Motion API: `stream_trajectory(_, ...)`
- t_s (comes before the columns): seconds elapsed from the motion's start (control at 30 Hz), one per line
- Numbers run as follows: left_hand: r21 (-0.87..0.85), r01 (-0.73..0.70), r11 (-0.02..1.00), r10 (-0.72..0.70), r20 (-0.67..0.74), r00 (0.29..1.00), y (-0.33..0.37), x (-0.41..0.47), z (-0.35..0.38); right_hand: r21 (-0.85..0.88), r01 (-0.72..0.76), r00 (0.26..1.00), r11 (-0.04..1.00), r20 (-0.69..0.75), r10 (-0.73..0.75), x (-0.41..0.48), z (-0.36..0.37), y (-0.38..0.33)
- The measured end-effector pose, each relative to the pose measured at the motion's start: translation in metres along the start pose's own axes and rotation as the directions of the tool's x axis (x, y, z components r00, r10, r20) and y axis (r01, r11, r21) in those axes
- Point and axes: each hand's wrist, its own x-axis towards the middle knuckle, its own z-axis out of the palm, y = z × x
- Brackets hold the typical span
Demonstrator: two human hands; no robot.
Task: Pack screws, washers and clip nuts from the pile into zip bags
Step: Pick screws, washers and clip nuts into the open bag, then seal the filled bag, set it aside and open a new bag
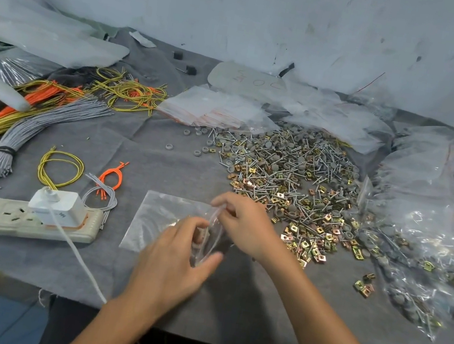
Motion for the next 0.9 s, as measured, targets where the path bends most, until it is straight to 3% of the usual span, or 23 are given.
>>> stream_trajectory(0.1, 0.09, -0.05, 0.995, 0.051, -0.007, 0.999, -0.004, -0.023, -0.002, 0.064, -0.049, 0.999, 0.997, -0.018, 0.051, -0.005, -0.005, 0.001)
stream_trajectory(0.23, 0.085, -0.089, 0.992, 0.104, -0.201, 0.974, -0.003, -0.034, -0.014, 0.171, -0.096, 0.995, 0.981, 0.014, 0.095, -0.013, -0.016, -0.007)
stream_trajectory(0.37, -0.106, -0.093, 0.99, 0.054, -0.324, 0.945, 0.011, -0.021, -0.036, 0.412, -0.13, 0.991, 0.902, 0.036, 0.126, -0.021, -0.04, -0.018)
stream_trajectory(0.47, -0.303, -0.101, 0.948, -0.028, -0.394, 0.919, 0.027, -0.005, -0.055, 0.603, -0.096, 0.995, 0.792, 0.083, 0.057, -0.032, -0.068, -0.029)
stream_trajectory(0.6, -0.355, -0.178, 0.918, -0.005, -0.46, 0.888, 0.048, 0.013, -0.075, 0.684, -0.031, 0.998, 0.729, 0.067, -0.021, -0.051, -0.098, -0.043)
stream_trajectory(0.67, -0.357, -0.207, 0.911, 0.022, -0.458, 0.889, 0.055, 0.019, -0.081, 0.6, 0.053, 0.999, 0.798, -0.034, -0.041, -0.063, -0.111, -0.048)
stream_trajectory(0.77, -0.369, -0.218, 0.903, 0.05, -0.415, 0.908, 0.066, 0.023, -0.084, 0.27, 0.219, 0.963, 0.938, -0.215, -0.163, -0.078, -0.123, -0.058)
stream_trajectory(0.9, -0.41, -0.227, 0.883, 0.084, -0.337, 0.938, 0.077, 0.022, -0.083, -0.116, 0.405, 0.889, 0.907, -0.183, -0.42, -0.089, -0.117, -0.082)
